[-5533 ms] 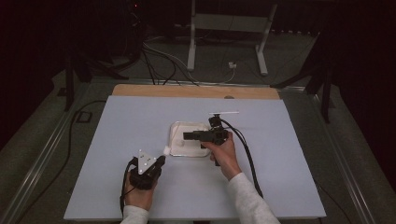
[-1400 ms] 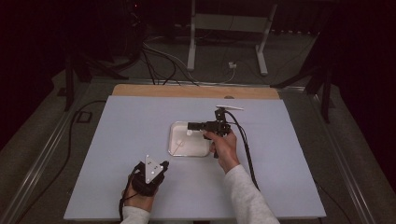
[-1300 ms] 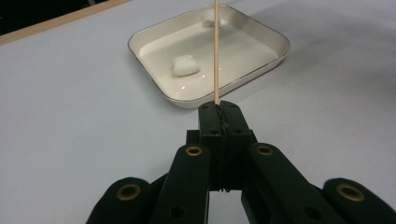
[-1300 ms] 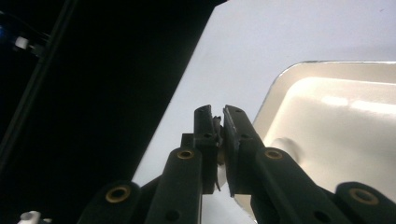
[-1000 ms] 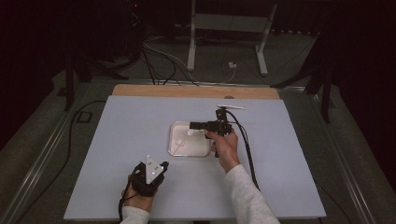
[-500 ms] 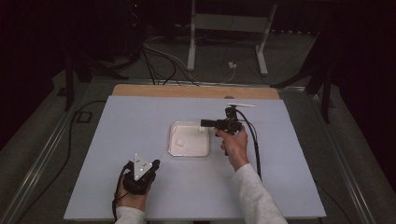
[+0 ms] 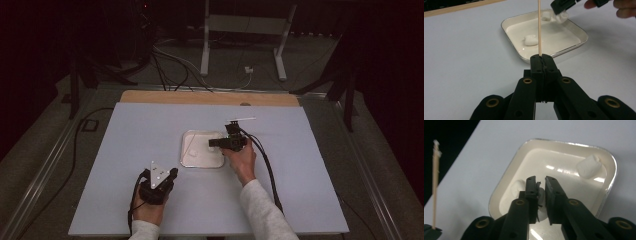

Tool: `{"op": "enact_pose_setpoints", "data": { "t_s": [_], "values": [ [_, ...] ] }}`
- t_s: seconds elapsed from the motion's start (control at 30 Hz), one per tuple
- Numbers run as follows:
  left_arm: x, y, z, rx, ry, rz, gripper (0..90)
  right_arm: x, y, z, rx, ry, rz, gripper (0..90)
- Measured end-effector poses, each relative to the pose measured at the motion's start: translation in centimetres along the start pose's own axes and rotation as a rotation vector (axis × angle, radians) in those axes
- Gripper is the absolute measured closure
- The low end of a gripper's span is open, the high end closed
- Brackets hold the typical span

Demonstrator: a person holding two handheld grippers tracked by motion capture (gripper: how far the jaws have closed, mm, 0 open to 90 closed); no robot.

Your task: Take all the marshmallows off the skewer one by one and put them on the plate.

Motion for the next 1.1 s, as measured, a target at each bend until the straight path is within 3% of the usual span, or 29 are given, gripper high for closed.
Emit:
{"op": "enact_pose_setpoints", "data": {
  "t_s": [0.2,0.27,0.5,0.63,0.8,1.1],
  "values": [
    [-0.3,-0.3,-0.5,-0.004,-0.002,0.016,90.0,0.5,0.1,-0.3,0.034,-0.01,0.029,50.7],
    [-0.4,-0.5,-0.6,-0.003,0.002,0.028,90.0,0.3,0.1,-0.1,0.009,-0.008,0.024,42.8],
    [-1.0,-1.0,-1.1,-0.006,0.013,0.057,90.0,0.1,-0.3,0.5,-0.05,0.013,0.022,26.8],
    [-1.3,-1.3,-1.5,-0.009,0.014,0.076,90.0,0.3,-0.8,1.1,-0.075,0.03,0.061,16.2],
    [-1.8,-1.4,-2.2,-0.011,0.015,0.092,90.0,0.6,-1.2,2.0,-0.06,0.094,0.114,1.3],
    [-2.7,-1.3,-3.6,-0.012,0.005,0.115,90.0,1.5,-1.6,3.4,-0.062,0.13,0.16,0.0]
  ]
}}
Point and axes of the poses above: each handheld gripper's, and its own axes: z roughly backward along the jaws, x roughly out of its underside, y roughly to its right, the point moved 6 cm from there along -z, roughly forward along the jaws, and after that the axes turned 9 degrees about -z, right-handed, at the moved point
